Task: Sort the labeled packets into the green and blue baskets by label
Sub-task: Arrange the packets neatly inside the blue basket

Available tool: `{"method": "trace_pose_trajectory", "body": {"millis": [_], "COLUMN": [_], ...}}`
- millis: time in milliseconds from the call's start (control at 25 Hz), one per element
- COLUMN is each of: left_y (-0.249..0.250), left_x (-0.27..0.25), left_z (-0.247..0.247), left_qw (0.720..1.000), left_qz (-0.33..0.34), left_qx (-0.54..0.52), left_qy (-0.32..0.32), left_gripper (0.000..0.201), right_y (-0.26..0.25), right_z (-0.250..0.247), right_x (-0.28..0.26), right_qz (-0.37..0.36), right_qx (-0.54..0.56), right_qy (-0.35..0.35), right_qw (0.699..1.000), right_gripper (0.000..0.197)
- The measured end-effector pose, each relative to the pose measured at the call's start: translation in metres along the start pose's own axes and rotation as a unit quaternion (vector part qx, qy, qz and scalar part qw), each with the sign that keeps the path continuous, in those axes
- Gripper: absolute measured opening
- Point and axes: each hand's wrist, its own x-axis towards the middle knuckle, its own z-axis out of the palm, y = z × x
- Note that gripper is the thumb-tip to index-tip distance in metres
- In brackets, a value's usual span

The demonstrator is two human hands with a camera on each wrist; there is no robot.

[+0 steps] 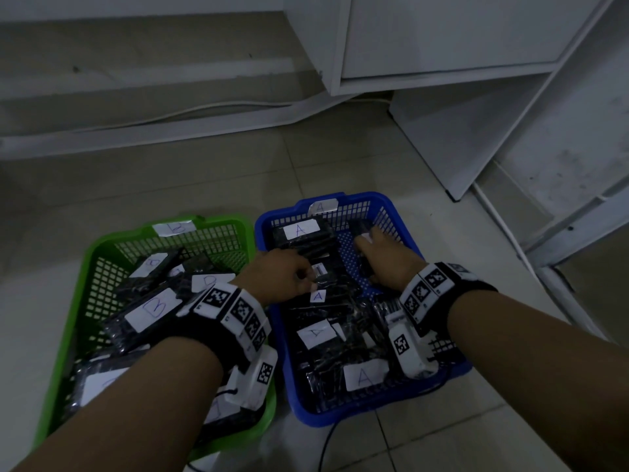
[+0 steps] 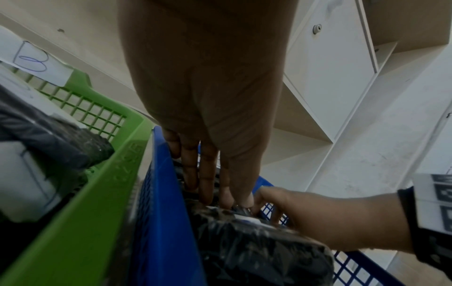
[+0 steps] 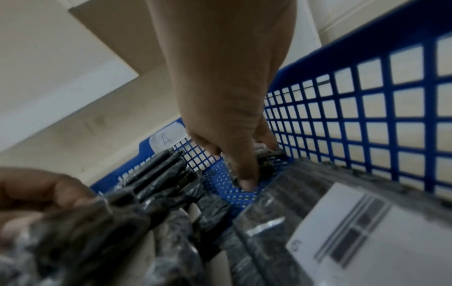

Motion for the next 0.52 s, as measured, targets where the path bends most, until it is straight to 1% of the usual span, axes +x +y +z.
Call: {"method": "trace_pose_trajectory", "body": {"millis": [40, 120, 200, 280, 320, 400, 440, 520], "left_y": [-0.001, -0.002, -0.004, -0.004, -0.004, -0.004, -0.003, -0.003], "left_x": [-0.001, -0.001, -0.001, 0.0, 0.0, 0.0, 0.0, 0.0], "left_z": [0.001, 0.003, 0.003, 0.003, 0.003, 0.004, 0.004, 0.004], "left_qw": [1.0, 1.0, 1.0, 1.0, 1.0, 1.0, 1.0, 1.0], "left_qz": [0.003, 0.009, 0.013, 0.014, 0.016, 0.018, 0.019, 0.019], "left_qx": [0.001, 0.002, -0.001, 0.003, 0.007, 0.013, 0.014, 0.009], "left_qy": [0.0, 0.003, 0.007, 0.007, 0.005, 0.008, 0.01, 0.012], "left_gripper": [0.027, 0.025, 0.023, 0.024, 0.025, 0.025, 0.025, 0.024], "right_y": [-0.002, -0.007, -0.009, -0.011, -0.011, -0.01, -0.009, -0.008], "right_z": [-0.001, -0.001, 0.002, 0.004, 0.005, 0.008, 0.009, 0.004], "right_x": [0.003, 0.007, 0.011, 0.013, 0.013, 0.016, 0.019, 0.02], "right_qz": [0.002, 0.019, 0.065, 0.108, 0.122, 0.131, 0.129, 0.124], "right_qx": [0.001, 0.0, 0.016, -0.008, -0.016, -0.015, -0.009, 0.03], "right_qy": [0.012, 0.013, 0.014, -0.003, -0.013, -0.012, -0.005, 0.001], "right_qw": [1.0, 1.0, 0.998, 0.994, 0.992, 0.991, 0.992, 0.992], "right_gripper": [0.057, 0.046, 0.046, 0.043, 0.048, 0.07, 0.073, 0.066]}}
